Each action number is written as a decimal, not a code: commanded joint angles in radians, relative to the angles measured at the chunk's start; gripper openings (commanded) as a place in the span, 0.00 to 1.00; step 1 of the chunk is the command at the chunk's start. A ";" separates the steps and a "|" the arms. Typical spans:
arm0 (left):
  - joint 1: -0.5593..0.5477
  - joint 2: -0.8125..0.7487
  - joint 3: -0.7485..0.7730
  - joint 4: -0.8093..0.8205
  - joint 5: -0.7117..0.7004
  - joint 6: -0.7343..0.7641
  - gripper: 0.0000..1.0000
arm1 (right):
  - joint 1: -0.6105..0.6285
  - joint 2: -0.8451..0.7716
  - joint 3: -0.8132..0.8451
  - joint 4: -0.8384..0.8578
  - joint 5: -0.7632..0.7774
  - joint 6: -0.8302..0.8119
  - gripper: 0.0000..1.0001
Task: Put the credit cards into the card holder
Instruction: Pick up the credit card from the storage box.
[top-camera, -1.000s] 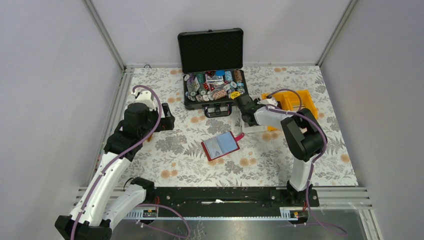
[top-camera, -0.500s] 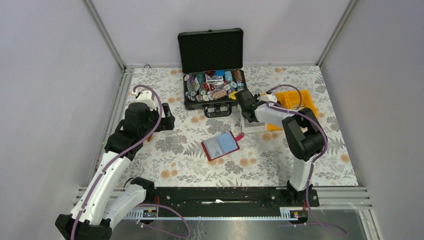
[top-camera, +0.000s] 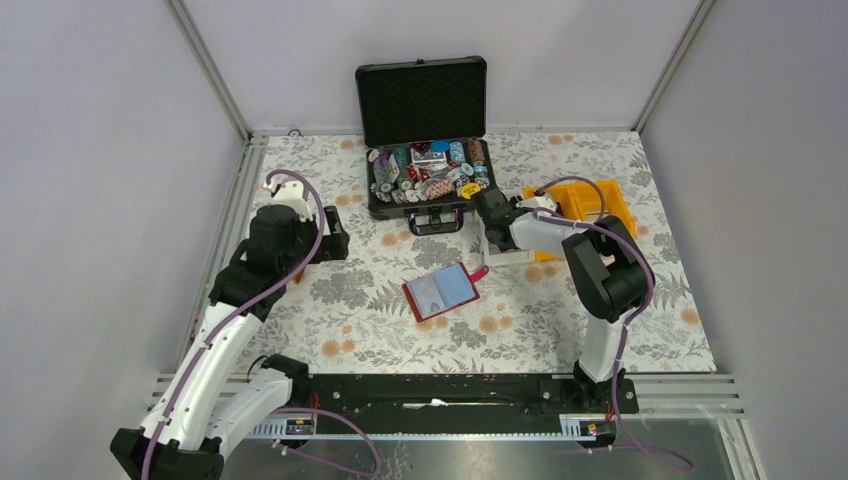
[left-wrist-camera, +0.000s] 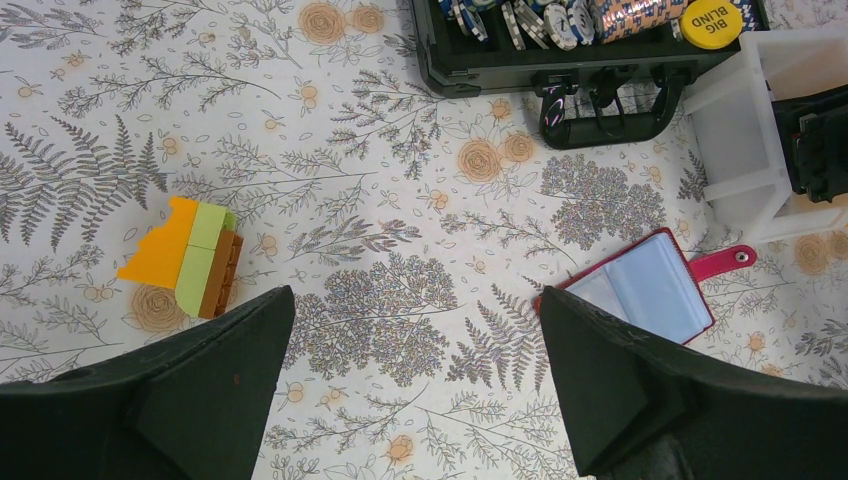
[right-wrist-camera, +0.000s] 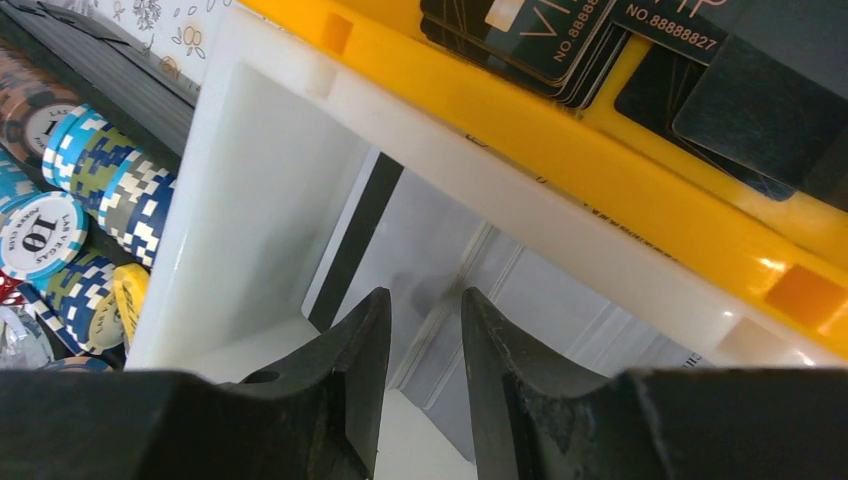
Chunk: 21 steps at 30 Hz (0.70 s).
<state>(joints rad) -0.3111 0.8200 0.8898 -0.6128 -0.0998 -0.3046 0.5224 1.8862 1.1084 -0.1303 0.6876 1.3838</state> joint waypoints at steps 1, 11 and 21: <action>-0.003 -0.009 0.005 0.019 -0.017 0.016 0.99 | -0.005 -0.015 -0.011 -0.020 0.029 0.031 0.40; -0.003 -0.005 0.005 0.019 -0.020 0.016 0.99 | -0.006 0.001 0.017 -0.019 0.065 -0.003 0.37; -0.003 -0.006 0.005 0.018 -0.021 0.018 0.99 | -0.007 0.027 0.053 -0.020 0.096 -0.038 0.34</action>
<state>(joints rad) -0.3111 0.8200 0.8898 -0.6128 -0.1028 -0.3035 0.5220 1.8942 1.1240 -0.1303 0.7036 1.3579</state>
